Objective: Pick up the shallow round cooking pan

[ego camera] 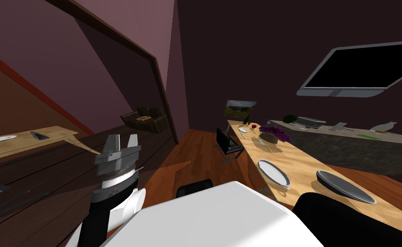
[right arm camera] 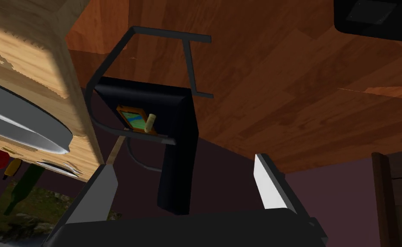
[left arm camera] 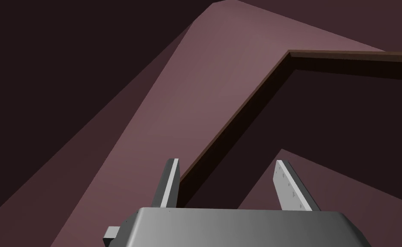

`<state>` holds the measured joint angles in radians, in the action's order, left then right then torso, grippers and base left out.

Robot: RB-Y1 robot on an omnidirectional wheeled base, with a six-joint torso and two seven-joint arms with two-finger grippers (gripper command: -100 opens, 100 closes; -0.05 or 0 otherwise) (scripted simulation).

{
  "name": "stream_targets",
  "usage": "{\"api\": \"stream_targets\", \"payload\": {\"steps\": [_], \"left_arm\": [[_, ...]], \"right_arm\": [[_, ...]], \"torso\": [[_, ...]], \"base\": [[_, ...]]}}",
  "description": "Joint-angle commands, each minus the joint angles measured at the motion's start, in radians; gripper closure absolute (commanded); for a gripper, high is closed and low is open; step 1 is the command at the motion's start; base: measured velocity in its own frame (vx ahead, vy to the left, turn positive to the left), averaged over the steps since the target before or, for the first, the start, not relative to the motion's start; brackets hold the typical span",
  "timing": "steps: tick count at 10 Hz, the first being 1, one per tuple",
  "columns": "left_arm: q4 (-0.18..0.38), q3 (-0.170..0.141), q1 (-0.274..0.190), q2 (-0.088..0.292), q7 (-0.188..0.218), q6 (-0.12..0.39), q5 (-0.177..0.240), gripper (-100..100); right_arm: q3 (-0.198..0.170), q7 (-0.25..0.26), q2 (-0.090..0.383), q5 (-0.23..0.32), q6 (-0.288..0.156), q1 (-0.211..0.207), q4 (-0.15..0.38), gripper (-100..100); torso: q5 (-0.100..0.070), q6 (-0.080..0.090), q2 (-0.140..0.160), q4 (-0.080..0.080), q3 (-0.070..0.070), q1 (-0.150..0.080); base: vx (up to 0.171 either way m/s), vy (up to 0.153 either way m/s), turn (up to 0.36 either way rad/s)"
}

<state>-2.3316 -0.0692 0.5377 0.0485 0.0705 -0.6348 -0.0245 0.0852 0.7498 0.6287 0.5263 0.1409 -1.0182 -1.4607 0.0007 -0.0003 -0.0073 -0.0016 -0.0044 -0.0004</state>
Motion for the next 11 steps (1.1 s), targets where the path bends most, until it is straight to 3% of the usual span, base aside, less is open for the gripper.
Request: {"api": "stream_targets", "payload": {"steps": [1, 6, 11], "left_arm": [[0.0, 0.0, 0.0, 0.0, 0.0, 0.0, 0.0, 0], [0.0, 0.0, 0.0, 0.0, 0.0, 0.0, 0.0, 0], [0.0, 0.0, 0.0, 0.0, 0.0, 0.0, 0.0, 0]], "right_arm": [[-0.012, 0.05, 0.022, 0.018, -0.015, -0.025, 0.037, -100], [-0.044, 0.165, 0.06, 0.06, -0.033, -0.065, 0.145, -100], [-0.088, 0.285, 0.094, 0.102, -0.051, -0.096, 0.26, -100]], "torso": [[0.0, 0.0, 0.0, 0.0, 0.0, 0.0], [-0.001, 0.0, 0.003, 0.001, 0.002, -0.003], [-0.002, 0.0, 0.002, 0.001, 0.001, -0.007]], "base": [[0.135, -0.036, 0.086], [0.114, -0.056, 0.083], [0.117, -0.118, 0.105]]}}
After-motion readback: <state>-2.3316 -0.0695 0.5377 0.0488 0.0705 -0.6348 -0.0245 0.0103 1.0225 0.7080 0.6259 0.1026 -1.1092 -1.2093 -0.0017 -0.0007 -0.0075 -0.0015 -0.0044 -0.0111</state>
